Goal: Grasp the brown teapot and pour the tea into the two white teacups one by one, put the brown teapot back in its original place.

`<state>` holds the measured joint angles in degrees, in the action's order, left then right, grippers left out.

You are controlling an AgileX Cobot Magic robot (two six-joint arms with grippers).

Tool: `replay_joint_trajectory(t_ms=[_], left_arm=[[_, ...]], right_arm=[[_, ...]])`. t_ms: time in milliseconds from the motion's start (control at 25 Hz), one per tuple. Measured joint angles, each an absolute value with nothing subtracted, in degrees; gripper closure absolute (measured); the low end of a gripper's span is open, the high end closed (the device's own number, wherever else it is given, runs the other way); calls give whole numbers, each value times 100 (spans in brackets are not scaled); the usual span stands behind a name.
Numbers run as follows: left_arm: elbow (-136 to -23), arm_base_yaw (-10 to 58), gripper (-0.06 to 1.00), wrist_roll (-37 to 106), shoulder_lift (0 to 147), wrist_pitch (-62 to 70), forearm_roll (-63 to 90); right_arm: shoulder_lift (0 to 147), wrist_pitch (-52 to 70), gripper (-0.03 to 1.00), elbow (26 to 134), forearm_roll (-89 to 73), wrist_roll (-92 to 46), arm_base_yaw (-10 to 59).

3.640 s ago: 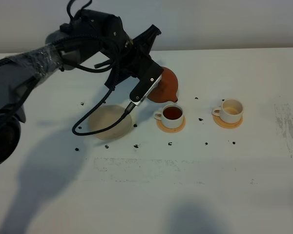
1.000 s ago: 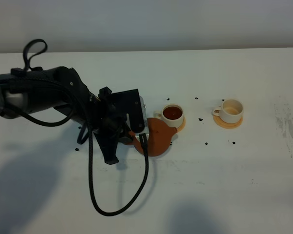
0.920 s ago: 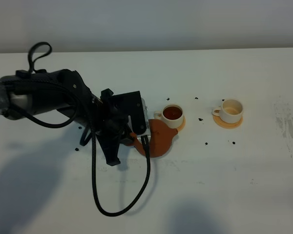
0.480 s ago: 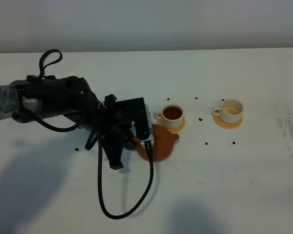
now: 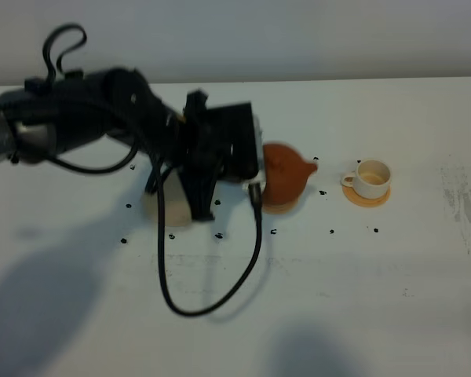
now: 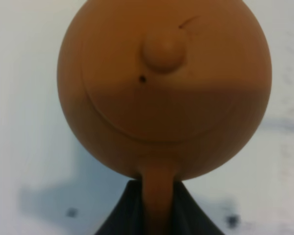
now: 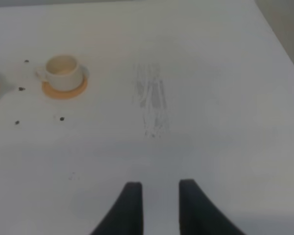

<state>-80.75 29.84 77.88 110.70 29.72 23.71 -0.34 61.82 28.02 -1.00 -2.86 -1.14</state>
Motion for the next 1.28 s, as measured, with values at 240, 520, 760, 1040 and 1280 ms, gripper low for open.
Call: replay_joint_trajectory(t_ms=[240, 520, 760, 1040, 1280], left_arm=[[-9555, 2984, 87, 7729, 11783, 3616, 1991], [-11154, 2984, 87, 7926, 12825, 4147, 1744], [-11626, 3049, 87, 8408, 13334, 4186, 1664], [-11649, 3281, 87, 8726, 13521, 3597, 1531], [-11649, 3384, 87, 8857, 13586, 3098, 1256]], right_arm=[[-34, 6182, 76, 2802, -100, -286, -114], [-34, 6182, 76, 2802, -100, -286, -114], [-34, 6182, 76, 2802, -100, -286, -114], [-34, 6182, 76, 2802, -100, -286, -114], [-34, 6182, 76, 2802, -100, -286, -114]])
